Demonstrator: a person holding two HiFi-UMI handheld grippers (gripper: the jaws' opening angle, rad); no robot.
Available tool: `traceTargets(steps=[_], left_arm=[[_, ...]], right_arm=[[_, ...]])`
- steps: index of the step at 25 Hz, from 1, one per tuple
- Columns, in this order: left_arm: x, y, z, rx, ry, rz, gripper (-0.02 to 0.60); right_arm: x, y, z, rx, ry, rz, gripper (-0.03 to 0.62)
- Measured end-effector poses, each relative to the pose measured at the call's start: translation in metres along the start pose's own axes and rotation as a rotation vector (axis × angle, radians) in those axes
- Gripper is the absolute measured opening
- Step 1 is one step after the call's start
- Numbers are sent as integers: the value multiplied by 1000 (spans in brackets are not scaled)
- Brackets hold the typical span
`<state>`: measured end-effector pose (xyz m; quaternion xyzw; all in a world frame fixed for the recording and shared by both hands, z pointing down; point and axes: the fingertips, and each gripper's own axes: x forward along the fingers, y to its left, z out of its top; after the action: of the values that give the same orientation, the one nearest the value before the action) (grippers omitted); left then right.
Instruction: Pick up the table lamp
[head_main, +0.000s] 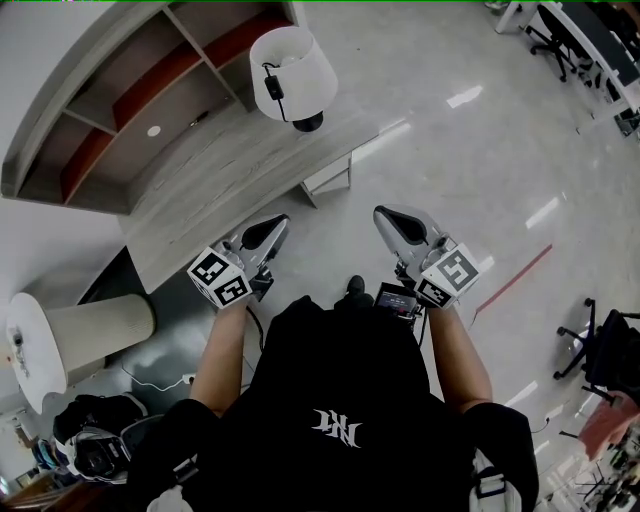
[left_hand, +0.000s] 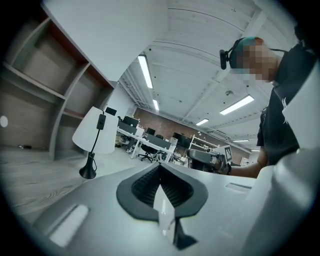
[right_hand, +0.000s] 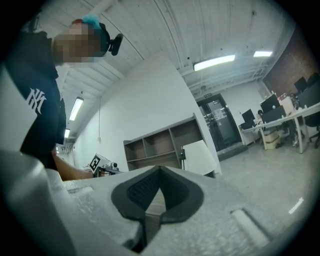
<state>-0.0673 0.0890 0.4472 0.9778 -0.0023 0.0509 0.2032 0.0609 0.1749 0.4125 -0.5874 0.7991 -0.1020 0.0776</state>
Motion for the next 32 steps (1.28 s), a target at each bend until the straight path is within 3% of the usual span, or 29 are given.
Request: traceTargets(steps=[5, 21, 26, 32], left_arm=[[23, 3, 3, -5, 19, 23, 2], [50, 46, 23, -30, -29, 63, 2], [64, 74, 36, -33, -39, 66, 2], [72, 125, 50, -55, -58, 125, 2]], right_arm=[[-3, -31, 0, 33, -2, 0, 2], [22, -81, 13, 41, 21, 33, 2], [42, -109, 19, 56, 30, 27, 2], [79, -138, 26, 74, 48, 40, 2]])
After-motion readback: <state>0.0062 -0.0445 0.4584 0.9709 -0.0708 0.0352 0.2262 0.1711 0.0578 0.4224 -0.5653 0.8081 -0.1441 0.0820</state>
